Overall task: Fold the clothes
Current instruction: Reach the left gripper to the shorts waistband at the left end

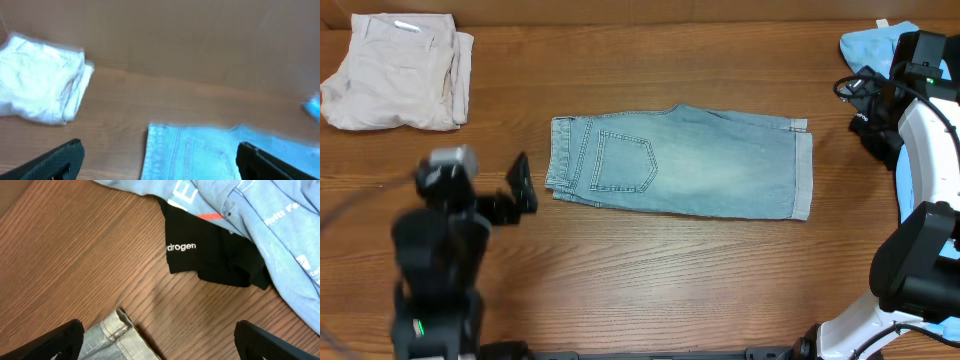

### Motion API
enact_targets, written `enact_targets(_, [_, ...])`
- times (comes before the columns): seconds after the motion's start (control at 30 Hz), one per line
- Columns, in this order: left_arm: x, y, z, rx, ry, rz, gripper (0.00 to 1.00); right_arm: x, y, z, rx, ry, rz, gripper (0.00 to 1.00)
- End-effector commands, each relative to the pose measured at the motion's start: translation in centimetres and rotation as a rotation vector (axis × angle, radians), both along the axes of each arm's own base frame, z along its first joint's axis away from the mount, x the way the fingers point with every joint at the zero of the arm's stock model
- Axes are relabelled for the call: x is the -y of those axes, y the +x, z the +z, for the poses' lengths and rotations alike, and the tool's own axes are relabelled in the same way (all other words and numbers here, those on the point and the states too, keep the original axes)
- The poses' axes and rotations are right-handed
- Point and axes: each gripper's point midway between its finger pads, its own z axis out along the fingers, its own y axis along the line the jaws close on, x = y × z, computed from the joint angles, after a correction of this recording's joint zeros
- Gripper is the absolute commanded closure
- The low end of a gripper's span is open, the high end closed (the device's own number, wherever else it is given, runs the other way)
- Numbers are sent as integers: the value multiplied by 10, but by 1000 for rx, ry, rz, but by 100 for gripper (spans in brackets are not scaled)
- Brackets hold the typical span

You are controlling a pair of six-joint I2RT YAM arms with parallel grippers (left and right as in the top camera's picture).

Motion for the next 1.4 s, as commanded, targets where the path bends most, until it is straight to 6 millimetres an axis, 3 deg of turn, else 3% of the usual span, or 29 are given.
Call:
enact_targets(0.0, [10,29,3,-141,99,-122,0,0,6,11,32,-6,-2,0])
enact_targets(0.23, [33,71,-26,-520,32,-317,0,0,6,11,32,-6,-2,0])
enact_targets(0.37, [34,97,-39,-591,-8,-324,0,0,6,11,32,-6,-2,0])
enact_targets(0.63, [32,117,-112,-775,-44,-323,0,0,6,11,32,-6,-2,0])
enact_targets(0.77, [20,121,-152,-879,-146,-294,0,0,6,11,32,-6,-2,0])
enact_targets(0.9, [24,121,-184,-931,-293,-397,0,0,6,11,32,-6,-2,0])
enact_targets(1.03, [28,115,-210,-959,-352,-518,0,0,6,11,32,-6,-2,0])
enact_targets(1.37, [38,103,-266,-1078,-429,-569,0,0,6,11,32,-7,-2,0])
